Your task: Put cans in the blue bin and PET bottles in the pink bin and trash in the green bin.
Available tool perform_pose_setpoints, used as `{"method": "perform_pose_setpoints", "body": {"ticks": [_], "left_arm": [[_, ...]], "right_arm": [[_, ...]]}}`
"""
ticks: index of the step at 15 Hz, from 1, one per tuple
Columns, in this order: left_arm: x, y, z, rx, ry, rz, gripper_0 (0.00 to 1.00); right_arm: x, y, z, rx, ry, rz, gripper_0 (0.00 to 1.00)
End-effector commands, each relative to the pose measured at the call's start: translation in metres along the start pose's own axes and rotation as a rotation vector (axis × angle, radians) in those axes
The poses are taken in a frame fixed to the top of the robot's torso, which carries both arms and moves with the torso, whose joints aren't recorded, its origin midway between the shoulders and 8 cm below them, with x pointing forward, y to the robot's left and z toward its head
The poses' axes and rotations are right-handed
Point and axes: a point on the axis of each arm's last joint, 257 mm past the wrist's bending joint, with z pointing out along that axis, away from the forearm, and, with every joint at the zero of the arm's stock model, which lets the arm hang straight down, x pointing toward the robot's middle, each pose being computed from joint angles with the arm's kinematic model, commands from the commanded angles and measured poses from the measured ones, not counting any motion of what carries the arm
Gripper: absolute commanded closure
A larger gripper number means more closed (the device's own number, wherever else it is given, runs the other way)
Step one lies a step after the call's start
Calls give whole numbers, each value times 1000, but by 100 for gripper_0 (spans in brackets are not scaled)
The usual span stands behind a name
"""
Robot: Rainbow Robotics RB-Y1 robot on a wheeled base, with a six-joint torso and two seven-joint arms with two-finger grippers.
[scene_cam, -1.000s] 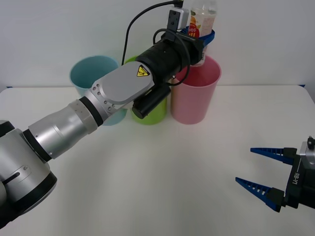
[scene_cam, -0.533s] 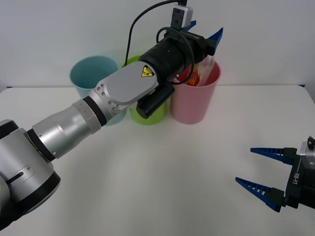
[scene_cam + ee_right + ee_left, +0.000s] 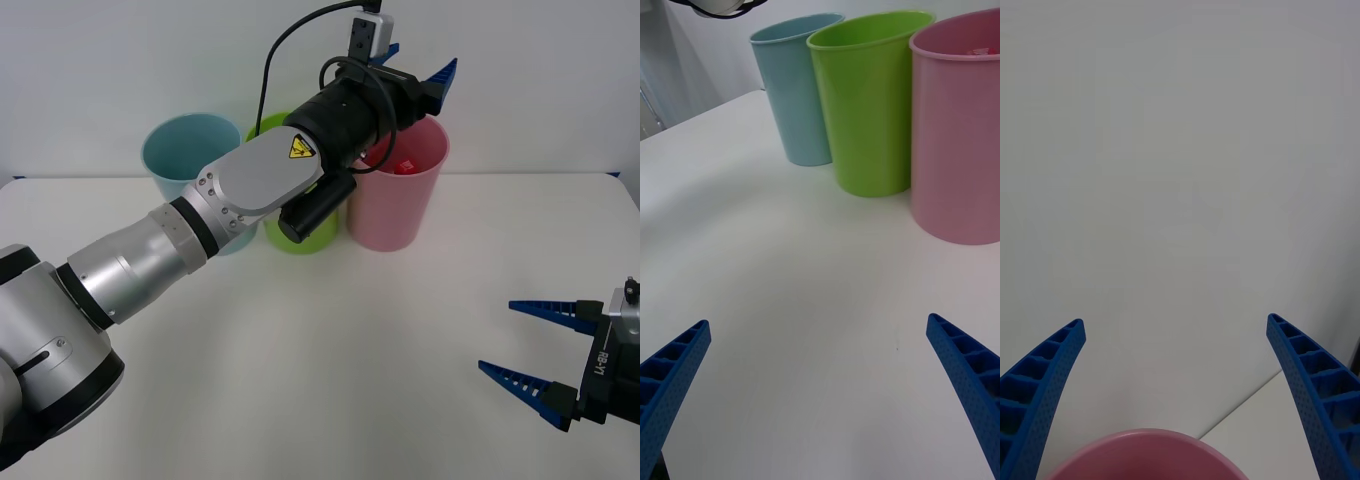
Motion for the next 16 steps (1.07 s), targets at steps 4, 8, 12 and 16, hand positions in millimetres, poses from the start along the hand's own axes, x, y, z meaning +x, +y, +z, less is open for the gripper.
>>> {"method": "perform_pose_setpoints", "body": {"ticks": [4,8,12,16], "left_arm": [[5,9,-41,110,65,32,19],[-25,17,-99,223,62,25,18],[-36,36,-161,285,108,93,15],[-21,48,-232,311,182,95,14]], "right_arm": [[0,0,0,0,0,0,0],[0,0,0,0,0,0,0],[0,0,0,0,0,0,0],[0,0,0,0,0,0,0]]}}
